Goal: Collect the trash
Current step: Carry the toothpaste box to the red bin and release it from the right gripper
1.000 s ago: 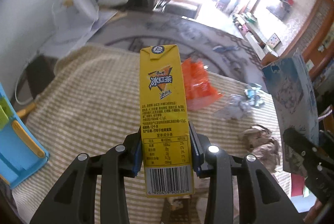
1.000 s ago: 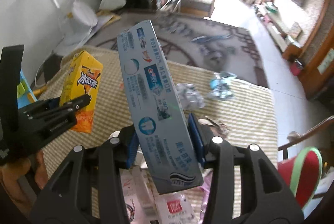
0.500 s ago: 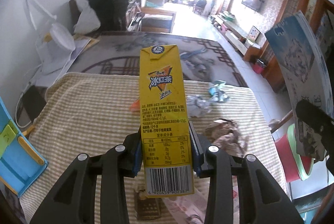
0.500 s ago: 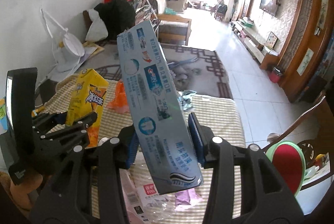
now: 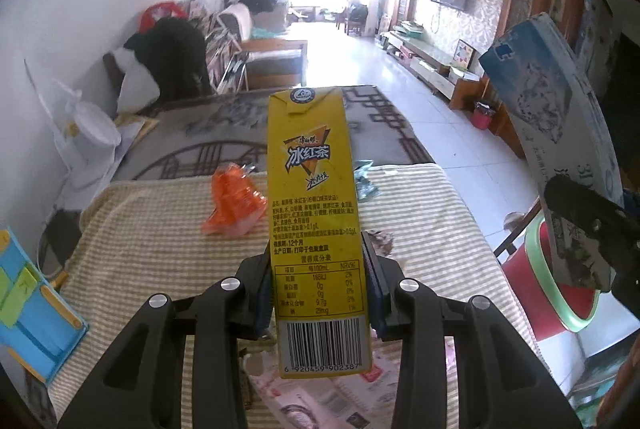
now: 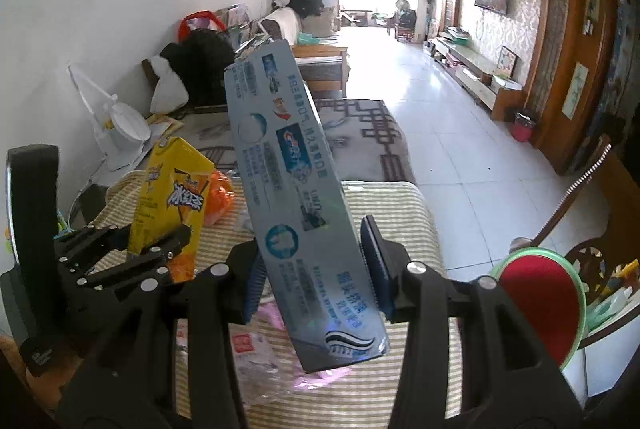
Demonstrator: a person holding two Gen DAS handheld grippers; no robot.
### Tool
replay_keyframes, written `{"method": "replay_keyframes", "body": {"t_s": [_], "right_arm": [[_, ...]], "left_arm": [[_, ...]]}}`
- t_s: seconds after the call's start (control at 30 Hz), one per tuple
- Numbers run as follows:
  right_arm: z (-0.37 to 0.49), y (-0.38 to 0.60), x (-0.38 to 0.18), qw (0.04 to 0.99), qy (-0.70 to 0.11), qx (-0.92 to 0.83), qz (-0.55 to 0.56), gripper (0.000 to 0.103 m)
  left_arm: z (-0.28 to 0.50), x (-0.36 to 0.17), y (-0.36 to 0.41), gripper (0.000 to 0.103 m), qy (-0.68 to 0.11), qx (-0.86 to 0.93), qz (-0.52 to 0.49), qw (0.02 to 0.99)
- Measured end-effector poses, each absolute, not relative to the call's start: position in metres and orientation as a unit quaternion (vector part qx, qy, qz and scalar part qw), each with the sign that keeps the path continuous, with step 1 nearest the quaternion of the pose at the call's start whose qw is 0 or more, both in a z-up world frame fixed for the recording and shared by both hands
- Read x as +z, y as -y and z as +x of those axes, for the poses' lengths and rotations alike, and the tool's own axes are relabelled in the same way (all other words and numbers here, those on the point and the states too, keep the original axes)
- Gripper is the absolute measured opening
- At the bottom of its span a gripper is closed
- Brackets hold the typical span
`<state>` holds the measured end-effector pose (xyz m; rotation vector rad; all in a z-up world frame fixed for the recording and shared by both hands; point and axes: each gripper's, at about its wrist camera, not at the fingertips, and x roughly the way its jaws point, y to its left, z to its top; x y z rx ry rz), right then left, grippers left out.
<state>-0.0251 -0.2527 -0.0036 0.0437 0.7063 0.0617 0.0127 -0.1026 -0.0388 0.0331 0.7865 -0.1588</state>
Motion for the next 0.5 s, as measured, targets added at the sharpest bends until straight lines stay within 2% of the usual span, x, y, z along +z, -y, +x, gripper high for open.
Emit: {"method": "replay_keyframes", "body": {"t_s": [0.5], "right_arm": [[-0.041,0.356,-0.014,0.935,-0.351,-0.002,0.052,0.043]], "left_arm": [[-0.001,-0.019,0.189,0.035,-0.356,-0.09,0.023,0.93]]}}
